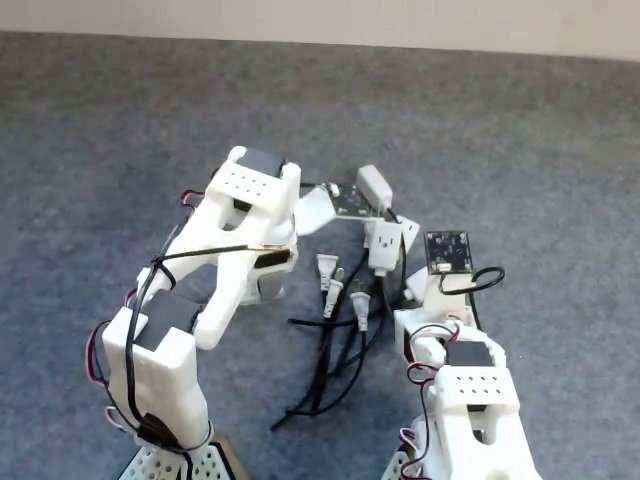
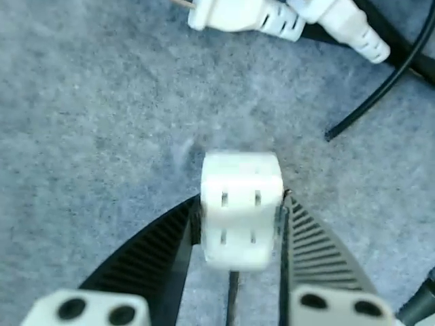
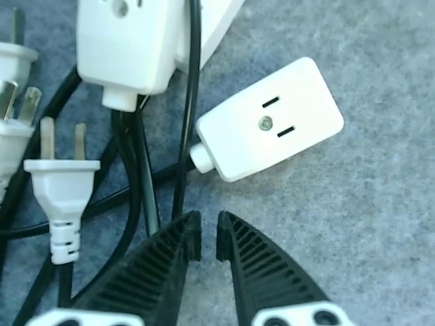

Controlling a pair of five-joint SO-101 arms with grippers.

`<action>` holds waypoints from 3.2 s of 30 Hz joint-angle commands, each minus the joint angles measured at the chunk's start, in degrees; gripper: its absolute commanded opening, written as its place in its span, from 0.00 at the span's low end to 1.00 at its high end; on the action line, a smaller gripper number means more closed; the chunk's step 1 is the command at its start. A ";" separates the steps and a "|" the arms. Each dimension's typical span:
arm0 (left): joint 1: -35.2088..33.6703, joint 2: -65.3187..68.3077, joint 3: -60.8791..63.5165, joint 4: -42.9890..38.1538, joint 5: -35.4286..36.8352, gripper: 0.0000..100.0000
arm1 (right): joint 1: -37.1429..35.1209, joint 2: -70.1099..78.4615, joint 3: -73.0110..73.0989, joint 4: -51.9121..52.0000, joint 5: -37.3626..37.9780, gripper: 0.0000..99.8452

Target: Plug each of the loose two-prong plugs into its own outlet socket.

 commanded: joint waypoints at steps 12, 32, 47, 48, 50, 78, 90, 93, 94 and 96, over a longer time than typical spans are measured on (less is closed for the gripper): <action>-1.36 -1.27 -2.42 -0.18 0.88 0.25 | -0.40 -0.04 -0.66 -0.92 -0.09 0.06; -17.98 -52.00 33.89 -31.38 30.42 0.23 | -5.32 0.48 -4.09 4.09 3.08 0.06; -29.67 -90.42 79.25 -37.80 38.15 0.35 | -21.32 18.68 -30.11 12.53 -3.78 0.06; -29.93 -91.91 80.40 -37.80 38.15 0.35 | -21.32 20.53 -30.11 11.47 -5.19 0.06; -29.93 -94.90 82.42 -37.80 38.15 0.35 | -21.32 23.78 -30.11 9.71 -7.47 0.06; -29.93 -108.88 88.31 -37.36 37.98 0.35 | -25.71 30.73 -30.46 15.60 -1.85 0.09; -29.76 -109.05 87.60 -35.60 37.98 0.35 | -20.79 30.73 -28.44 15.43 0.88 0.13; -29.76 -108.88 87.43 -35.34 37.98 0.35 | -20.70 30.73 -28.18 15.43 2.20 0.13; -29.76 -108.88 87.43 -35.34 37.98 0.35 | -20.70 30.73 -28.18 15.43 2.64 0.13; -29.76 -108.88 87.43 -35.34 37.98 0.35 | -20.70 30.73 -28.18 15.43 2.73 0.13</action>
